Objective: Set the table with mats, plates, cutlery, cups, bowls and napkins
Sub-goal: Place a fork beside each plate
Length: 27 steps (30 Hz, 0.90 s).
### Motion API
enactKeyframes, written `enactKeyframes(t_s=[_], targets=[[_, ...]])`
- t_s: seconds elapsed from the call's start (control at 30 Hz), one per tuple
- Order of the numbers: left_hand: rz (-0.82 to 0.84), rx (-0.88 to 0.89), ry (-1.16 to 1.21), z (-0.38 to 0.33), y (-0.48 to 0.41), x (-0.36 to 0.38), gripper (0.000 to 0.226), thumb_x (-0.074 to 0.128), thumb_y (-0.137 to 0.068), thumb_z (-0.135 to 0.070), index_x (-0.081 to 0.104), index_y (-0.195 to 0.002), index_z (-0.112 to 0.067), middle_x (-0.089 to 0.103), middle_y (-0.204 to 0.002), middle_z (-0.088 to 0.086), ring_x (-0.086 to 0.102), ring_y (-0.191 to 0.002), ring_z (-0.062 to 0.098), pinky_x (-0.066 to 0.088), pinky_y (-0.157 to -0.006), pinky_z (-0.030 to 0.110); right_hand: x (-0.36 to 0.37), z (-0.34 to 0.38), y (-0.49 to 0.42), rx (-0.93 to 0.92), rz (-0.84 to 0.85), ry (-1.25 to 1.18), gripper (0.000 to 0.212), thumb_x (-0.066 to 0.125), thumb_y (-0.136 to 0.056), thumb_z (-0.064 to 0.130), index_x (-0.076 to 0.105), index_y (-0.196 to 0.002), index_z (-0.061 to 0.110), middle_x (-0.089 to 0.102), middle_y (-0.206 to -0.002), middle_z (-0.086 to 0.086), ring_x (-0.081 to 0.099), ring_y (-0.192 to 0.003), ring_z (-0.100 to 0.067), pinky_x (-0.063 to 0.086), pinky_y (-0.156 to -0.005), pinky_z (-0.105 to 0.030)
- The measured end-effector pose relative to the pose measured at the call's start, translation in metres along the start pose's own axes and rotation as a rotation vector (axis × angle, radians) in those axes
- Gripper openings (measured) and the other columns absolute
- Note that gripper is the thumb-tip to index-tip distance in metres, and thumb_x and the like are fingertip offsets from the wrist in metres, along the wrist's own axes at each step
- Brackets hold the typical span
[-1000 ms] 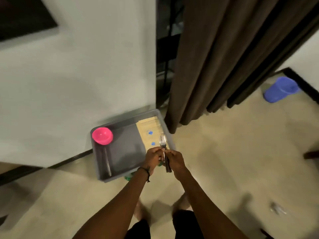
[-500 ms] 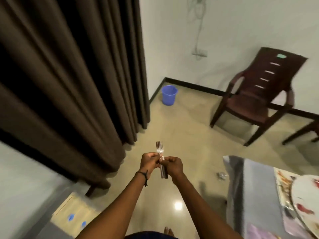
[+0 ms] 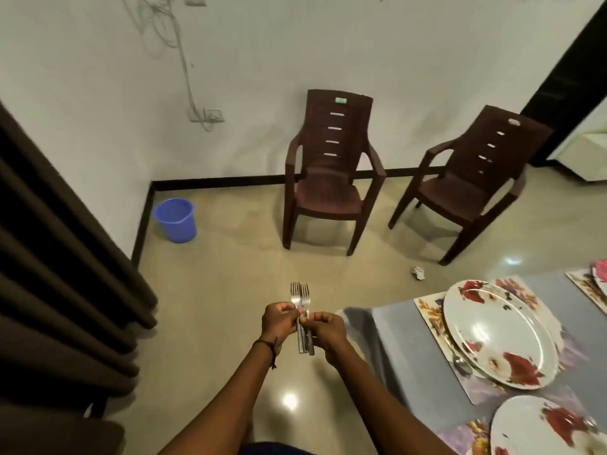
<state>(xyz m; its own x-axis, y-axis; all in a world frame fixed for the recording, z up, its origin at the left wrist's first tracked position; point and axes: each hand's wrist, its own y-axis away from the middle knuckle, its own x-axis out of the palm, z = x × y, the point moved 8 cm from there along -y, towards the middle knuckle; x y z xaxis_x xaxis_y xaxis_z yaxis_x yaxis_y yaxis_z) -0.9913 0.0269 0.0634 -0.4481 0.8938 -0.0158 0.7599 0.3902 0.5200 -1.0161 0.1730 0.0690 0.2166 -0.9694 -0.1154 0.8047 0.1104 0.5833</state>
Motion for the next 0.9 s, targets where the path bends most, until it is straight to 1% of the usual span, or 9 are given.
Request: enactKeyframes(t_s=[0.1,0.17,0.27,0.4,0.47,0.6,0.7,0.8,0.9], targets=[[0.101,0.022,-0.055,-0.032,-0.035,0.020,0.011,0.071,-0.083,-0.006,0.064,-0.075,-0.010,0.067,-0.078,0.014,0.063,-0.072,0.022,0.059,-0.078,0.043,-0.003,0.029,-0.024,0.017,-0.054,-0.102,0.015,0.076,-0.082,0.001,0.069,-0.094,-0.006,0.073,-0.085,-0.023,0.069,-0.069,-0.026,0.057,-0.059,-0.031],[0.160,0.042,-0.102,-0.054,-0.059,0.033,0.014,0.072,-0.081,-0.006,0.065,-0.072,-0.014,0.068,-0.079,0.014,0.065,-0.073,0.023,0.059,-0.076,0.042,-0.007,0.048,-0.042,0.006,-0.104,-0.148,0.010,0.074,-0.083,-0.002,0.069,-0.091,-0.004,0.072,-0.081,-0.019,0.069,-0.066,-0.025,0.057,-0.058,-0.029],[0.212,0.065,-0.190,-0.075,-0.096,0.049,0.013,0.073,-0.079,-0.008,0.067,-0.070,-0.016,0.071,-0.081,0.016,0.066,-0.071,0.022,0.060,-0.070,0.036,-0.012,0.066,-0.065,0.013,-0.176,-0.194,0.005,0.074,-0.083,-0.001,0.070,-0.086,-0.001,0.072,-0.077,-0.016,0.069,-0.061,-0.021,0.055,-0.054,-0.027],[0.266,0.072,-0.264,-0.098,-0.145,0.077,0.009,0.073,-0.076,-0.006,0.069,-0.072,-0.013,0.073,-0.086,0.019,0.068,-0.072,0.023,0.061,-0.071,0.039,-0.024,0.079,-0.114,0.033,-0.269,-0.286,0.015,0.079,-0.079,0.001,0.073,-0.091,-0.005,0.074,-0.085,-0.023,0.071,-0.068,-0.027,0.059,-0.062,-0.032],[0.281,0.084,-0.306,-0.110,-0.169,0.093,0.009,0.074,-0.076,-0.004,0.069,-0.075,-0.012,0.073,-0.085,0.017,0.070,-0.073,0.025,0.061,-0.070,0.039,-0.031,0.087,-0.139,0.038,-0.279,-0.331,0.014,0.077,-0.080,0.000,0.072,-0.091,-0.007,0.074,-0.084,-0.024,0.071,-0.068,-0.028,0.060,-0.065,-0.034],[0.320,0.092,-0.345,-0.143,-0.220,0.138,0.013,0.076,-0.076,-0.003,0.067,-0.081,-0.010,0.072,-0.085,0.015,0.070,-0.074,0.026,0.061,-0.069,0.035,-0.051,0.112,-0.195,0.036,-0.288,-0.423,0.007,0.076,-0.081,0.000,0.072,-0.086,-0.003,0.073,-0.078,-0.019,0.068,-0.067,-0.026,0.060,-0.065,-0.032],[0.388,0.095,-0.411,-0.165,-0.257,0.178,0.013,0.076,-0.076,-0.003,0.068,-0.085,-0.008,0.072,-0.087,0.017,0.071,-0.079,0.030,0.061,-0.071,0.039,-0.075,0.132,-0.233,0.049,-0.345,-0.476,0.010,0.076,-0.081,0.000,0.071,-0.089,-0.003,0.074,-0.081,-0.019,0.070,-0.069,-0.026,0.060,-0.065,-0.033],[0.456,0.099,-0.473,-0.186,-0.284,0.222,0.020,0.078,-0.075,-0.007,0.071,-0.093,-0.003,0.074,-0.089,0.019,0.072,-0.082,0.034,0.061,-0.071,0.045,-0.105,0.153,-0.263,0.047,-0.410,-0.528,0.010,0.077,-0.080,0.000,0.071,-0.088,-0.002,0.074,-0.082,-0.019,0.071,-0.068,-0.024,0.059,-0.064,-0.033],[0.523,0.125,-0.535,-0.205,-0.315,0.269,0.023,0.081,-0.062,-0.024,0.074,-0.078,-0.009,0.074,-0.078,0.017,0.072,-0.077,0.035,0.060,-0.068,0.051,-0.136,0.177,-0.289,0.030,-0.462,-0.583,0.014,0.077,-0.080,-0.001,0.071,-0.092,-0.006,0.073,-0.083,-0.018,0.070,-0.068,-0.023,0.059,-0.062,-0.031]])
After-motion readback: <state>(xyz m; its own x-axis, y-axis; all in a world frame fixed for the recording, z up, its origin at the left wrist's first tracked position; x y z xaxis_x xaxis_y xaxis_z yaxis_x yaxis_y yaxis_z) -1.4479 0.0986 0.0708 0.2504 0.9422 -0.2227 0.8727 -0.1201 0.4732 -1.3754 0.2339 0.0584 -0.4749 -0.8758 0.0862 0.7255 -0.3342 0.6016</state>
